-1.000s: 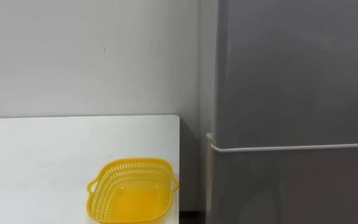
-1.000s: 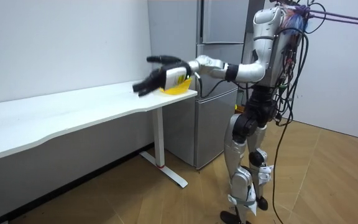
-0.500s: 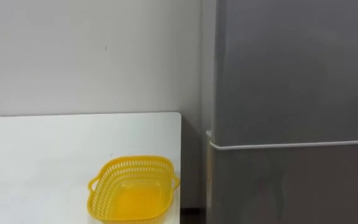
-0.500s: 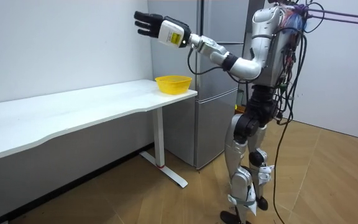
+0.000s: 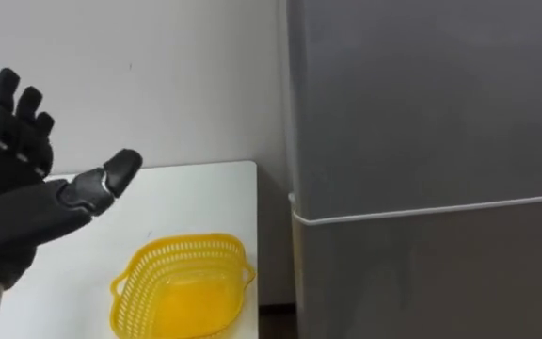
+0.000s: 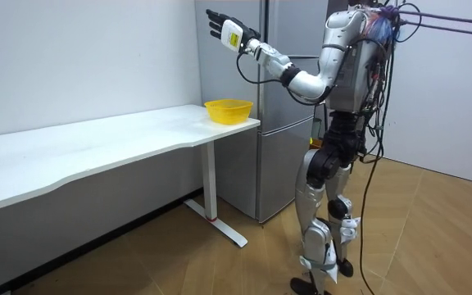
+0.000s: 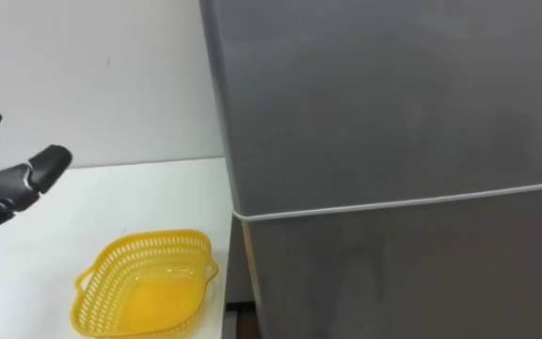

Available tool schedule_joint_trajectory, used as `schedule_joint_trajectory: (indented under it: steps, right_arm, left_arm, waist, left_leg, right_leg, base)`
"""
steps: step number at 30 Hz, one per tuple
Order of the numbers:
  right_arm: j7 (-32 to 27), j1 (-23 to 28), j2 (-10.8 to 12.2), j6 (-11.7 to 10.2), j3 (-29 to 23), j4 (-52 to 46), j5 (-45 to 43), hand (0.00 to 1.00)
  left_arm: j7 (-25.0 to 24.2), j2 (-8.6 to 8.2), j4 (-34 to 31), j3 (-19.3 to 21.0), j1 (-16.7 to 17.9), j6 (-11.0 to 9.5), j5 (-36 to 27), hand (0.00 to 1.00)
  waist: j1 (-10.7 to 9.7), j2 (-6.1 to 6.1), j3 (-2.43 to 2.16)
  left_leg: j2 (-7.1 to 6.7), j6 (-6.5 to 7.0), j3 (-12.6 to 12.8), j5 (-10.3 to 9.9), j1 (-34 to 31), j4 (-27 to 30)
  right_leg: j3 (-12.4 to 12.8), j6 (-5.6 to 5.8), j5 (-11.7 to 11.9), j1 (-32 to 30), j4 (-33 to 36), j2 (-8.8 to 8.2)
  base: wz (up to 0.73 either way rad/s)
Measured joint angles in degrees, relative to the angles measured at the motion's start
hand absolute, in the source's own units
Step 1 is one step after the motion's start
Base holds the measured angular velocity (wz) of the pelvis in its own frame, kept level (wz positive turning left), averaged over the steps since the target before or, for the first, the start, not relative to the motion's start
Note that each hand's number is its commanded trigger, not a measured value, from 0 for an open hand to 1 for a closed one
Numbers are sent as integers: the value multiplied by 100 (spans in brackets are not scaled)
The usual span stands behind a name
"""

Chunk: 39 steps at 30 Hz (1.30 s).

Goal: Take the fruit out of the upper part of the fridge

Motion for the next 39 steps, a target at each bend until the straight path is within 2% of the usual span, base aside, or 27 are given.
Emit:
schedule_joint_trajectory:
  steps: [2,6,9,13,15,19,22,25,29,37,38,39]
  right_arm:
    - [56,-27,-1,4,1,6,-95,0]
    - [106,-233,-13,-1,54,158,-92,0]
    - [104,-304,-62,-3,104,246,-78,0]
    - [80,-294,-139,0,159,294,-61,0]
    - [42,-283,-140,-4,159,293,-87,0]
    - [46,-285,-141,-4,257,285,-88,0]
    - [110,-292,-139,-1,270,285,-91,0]
    - [168,-294,-142,-1,323,286,-140,0]
    - [207,-340,-142,-6,387,286,-201,0]
    - [193,-439,-156,-7,499,298,-210,0]
    - [187,-440,-156,-8,503,297,-209,0]
    - [165,-437,-157,-10,526,297,-198,0]
  left_arm:
    - [-202,15,-12,-134,-25,48,64,0]
    - [-670,217,-12,-564,-407,183,214,0]
    - [-1012,235,-42,-721,-541,190,210,0]
    - [-1332,239,-66,-797,-541,194,216,0]
    - [-1508,240,-106,-870,-541,196,240,0]
    - [-1835,241,-118,-1034,-541,208,239,0]
    - [-1995,241,-118,-1066,-541,235,244,0]
    - [-2113,242,-118,-1210,-541,237,406,0]
    - [-2235,232,-120,-1433,-541,247,608,0]
    - [-2256,235,-120,-1451,-541,251,600,0]
    - [-2256,235,-120,-1461,-541,251,600,21]
    - [-2251,235,-114,-1490,-541,251,598,62]
  waist:
    - [-40,0,0]
    - [-127,9,6]
    - [-150,74,-22]
    - [-158,132,-31]
    - [-176,174,-4]
    - [-187,129,37]
    - [-200,86,65]
    - [-209,70,73]
    - [-277,101,51]
    - [-322,111,43]
    - [-322,111,43]
    - [-326,111,43]
  left_leg:
    - [0,0,20,0,-13,0]
    - [1,1,40,0,-29,3]
    - [2,1,94,0,-3,2]
    - [16,1,172,1,10,2]
    - [22,1,207,1,15,1]
    - [20,1,230,1,26,-1]
    - [17,1,231,1,4,2]
    - [15,1,231,1,-4,3]
    - [14,1,228,1,-20,2]
    - [11,1,220,1,-20,0]
    - [11,1,220,1,-18,0]
    - [12,1,220,1,-3,1]
  right_leg:
    - [4,1,-1,-10,-2,-2]
    - [25,1,-1,-59,11,-3]
    - [80,1,-1,-69,22,-3]
    - [126,0,0,-66,47,3]
    - [136,-1,0,-70,64,4]
    - [159,0,0,-71,73,0]
    - [157,0,0,-79,56,-1]
    - [150,1,1,-72,34,1]
    - [135,2,1,-68,25,1]
    - [61,2,1,-27,15,-9]
    - [54,2,1,-21,12,-9]
    - [45,2,1,2,3,-8]
  base:
    - [2]
    - [1]
    - [-8]
    - [-8]
    - [-2]
    - [0]
    - [1]
    - [2]
    - [1]
    - [3]
    - [7]
    - [5]
